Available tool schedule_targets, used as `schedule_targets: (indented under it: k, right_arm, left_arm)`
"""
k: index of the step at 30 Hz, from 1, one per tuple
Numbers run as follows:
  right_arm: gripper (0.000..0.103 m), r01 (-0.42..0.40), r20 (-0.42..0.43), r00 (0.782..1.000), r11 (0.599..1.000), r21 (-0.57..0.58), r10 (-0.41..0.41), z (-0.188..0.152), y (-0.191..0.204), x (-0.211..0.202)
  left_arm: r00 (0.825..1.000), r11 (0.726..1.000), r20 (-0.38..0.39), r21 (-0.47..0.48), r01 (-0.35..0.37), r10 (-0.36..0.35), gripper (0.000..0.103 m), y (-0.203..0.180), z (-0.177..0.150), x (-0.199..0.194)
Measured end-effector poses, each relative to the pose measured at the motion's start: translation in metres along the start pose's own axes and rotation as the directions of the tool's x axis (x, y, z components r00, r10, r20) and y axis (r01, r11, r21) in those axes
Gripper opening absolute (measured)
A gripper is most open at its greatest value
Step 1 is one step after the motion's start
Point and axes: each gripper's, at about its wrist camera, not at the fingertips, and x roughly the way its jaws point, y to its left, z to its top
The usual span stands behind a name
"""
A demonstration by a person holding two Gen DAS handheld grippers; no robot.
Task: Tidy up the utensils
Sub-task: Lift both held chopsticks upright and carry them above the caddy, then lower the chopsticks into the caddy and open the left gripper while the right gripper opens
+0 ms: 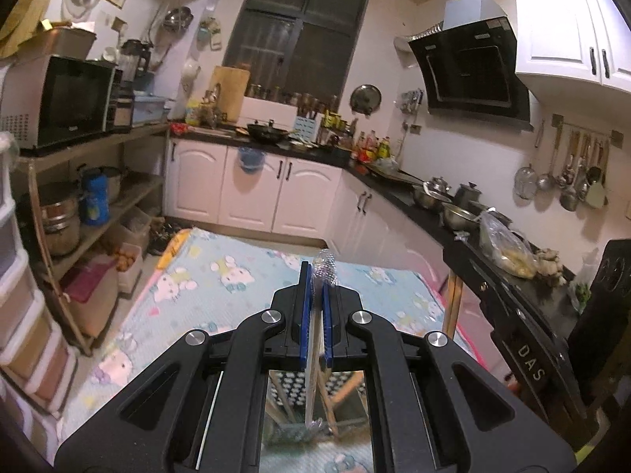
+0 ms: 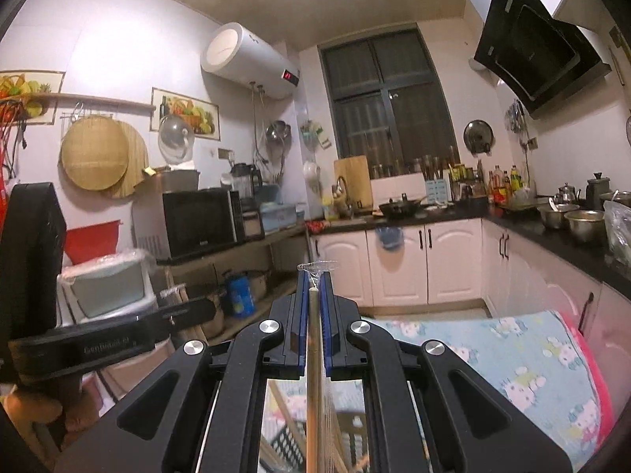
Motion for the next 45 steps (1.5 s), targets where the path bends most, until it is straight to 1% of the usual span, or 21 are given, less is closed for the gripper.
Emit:
schedule_targets:
  k: [4,11,18,23,28,31,35,36,38,40,43,45]
  right_arm:
    - [0.006,0.008,0.025,1.000,1.000,-0.015,-0.008,-0.001,0.002,0.022]
    - [0.006,0.042,0.020,0.999,0.999,-0.009,-0.042,-0.019,-0.005,0.055]
    - [0.006,0.072,0.052,0.996,0.996,-0.043,-0.070,-0.040,-0.009,0.068]
    - [0.006,0.088,0.065,0.994,0.993,-0.074,-0.083,-0.061,-0.011,0.073]
    - [0.006,0.089,0.039,0.996,0.992,-0.089,-0.086,-0.084,-0.012,0.072]
    - [0.007,0.085,0.013,0.996,0.994,-0.071,-0.084,-0.092,-0.016,0.067]
    - [0.008,0.089,-0.012,0.996,0.993,-0.074,-0.090,-0.100,-0.017,0.060]
    - [0.012,0.088,-0.021,0.996,0.994,-0.070,-0.090,-0.101,-0.018,0.057]
    - [0.016,0.092,-0.034,0.995,0.994,-0.065,-0.094,-0.105,-0.019,0.052]
    - [0.017,0.092,-0.042,0.995,0.994,-0.064,-0.095,-0.107,-0.019,0.044]
    - [0.022,0.089,-0.052,0.994,0.994,-0.068,-0.092,-0.110,-0.018,0.033]
    - [0.027,0.086,-0.056,0.994,0.994,-0.070,-0.090,-0.112,-0.018,0.026]
  left_arm:
    - [1.000,1.000,0.007,-0.013,-0.009,0.009,0.001,0.007,-0.001,0.009]
    - [1.000,1.000,0.014,-0.018,-0.019,0.019,0.001,0.013,-0.011,0.024]
    - [1.000,1.000,0.003,-0.024,-0.007,0.007,0.001,0.017,-0.024,0.040]
    - [1.000,1.000,-0.026,-0.023,0.000,0.000,0.001,0.017,-0.040,0.051]
    - [0.999,0.999,-0.050,-0.034,-0.002,0.000,0.001,0.023,-0.051,0.057]
    - [0.998,0.999,-0.064,-0.042,-0.004,0.002,0.001,0.025,-0.057,0.058]
    - [0.997,0.999,-0.074,-0.046,-0.002,-0.001,0.001,0.027,-0.061,0.056]
    - [0.997,0.999,-0.076,-0.047,0.000,-0.003,0.001,0.027,-0.062,0.056]
    - [0.997,0.999,-0.082,-0.046,-0.001,-0.003,0.001,0.028,-0.065,0.053]
    - [0.996,0.999,-0.091,-0.048,0.001,-0.005,0.001,0.027,-0.067,0.052]
    - [0.995,0.999,-0.096,-0.041,0.001,-0.005,0.002,0.026,-0.070,0.047]
    - [0.995,0.999,-0.099,-0.043,0.003,-0.007,0.006,0.026,-0.073,0.044]
